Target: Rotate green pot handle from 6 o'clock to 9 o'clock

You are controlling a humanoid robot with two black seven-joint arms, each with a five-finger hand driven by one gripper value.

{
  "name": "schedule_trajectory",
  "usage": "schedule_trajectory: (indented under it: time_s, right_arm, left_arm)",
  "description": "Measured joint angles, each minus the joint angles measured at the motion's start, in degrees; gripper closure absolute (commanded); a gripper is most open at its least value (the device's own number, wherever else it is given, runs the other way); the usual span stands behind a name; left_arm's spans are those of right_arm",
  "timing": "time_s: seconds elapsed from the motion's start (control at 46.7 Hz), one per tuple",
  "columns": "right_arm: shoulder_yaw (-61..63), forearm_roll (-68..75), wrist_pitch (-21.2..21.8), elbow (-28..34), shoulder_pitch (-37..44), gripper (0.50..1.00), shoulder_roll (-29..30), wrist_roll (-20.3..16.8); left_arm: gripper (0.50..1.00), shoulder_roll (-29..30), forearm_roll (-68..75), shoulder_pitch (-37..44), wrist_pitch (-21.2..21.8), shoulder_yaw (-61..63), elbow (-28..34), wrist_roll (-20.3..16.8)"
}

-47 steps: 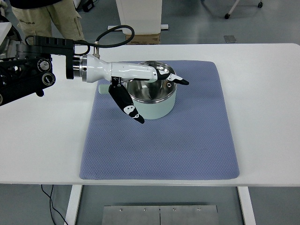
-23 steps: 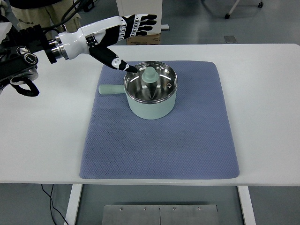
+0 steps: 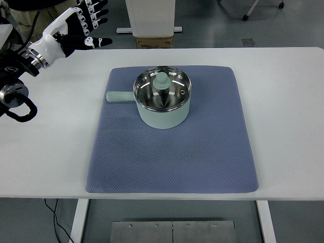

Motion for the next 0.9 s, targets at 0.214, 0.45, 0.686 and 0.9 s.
schedule_trajectory:
  time_s: [0.214, 0.45, 0.686, 0.9]
  right_arm:
    - [0.0, 0.0, 0.0, 0.0, 0.0, 0.5, 0.0, 0.0]
    - [0.0, 0.0, 0.0, 0.0, 0.0, 0.5, 0.0, 0.0]
    - [0.0, 0.0, 0.0, 0.0, 0.0, 0.5, 0.0, 0.0]
    - [0.0, 0.0, 0.0, 0.0, 0.0, 0.5, 0.0, 0.0]
  left_arm:
    - [0.5, -1.8, -7.5, 2.6, 1.0, -0.2, 2.6, 0.0]
    - [0.5, -3.4, -14.3, 5.0, 2.0, -0.5, 3.1, 0.0]
    - [0.5, -5.1, -18.8, 8.2, 2.6, -1.1, 4.8, 0.0]
    - [0.5, -5.8, -19.2, 12.0, 2.5, -5.1, 4.9, 0.0]
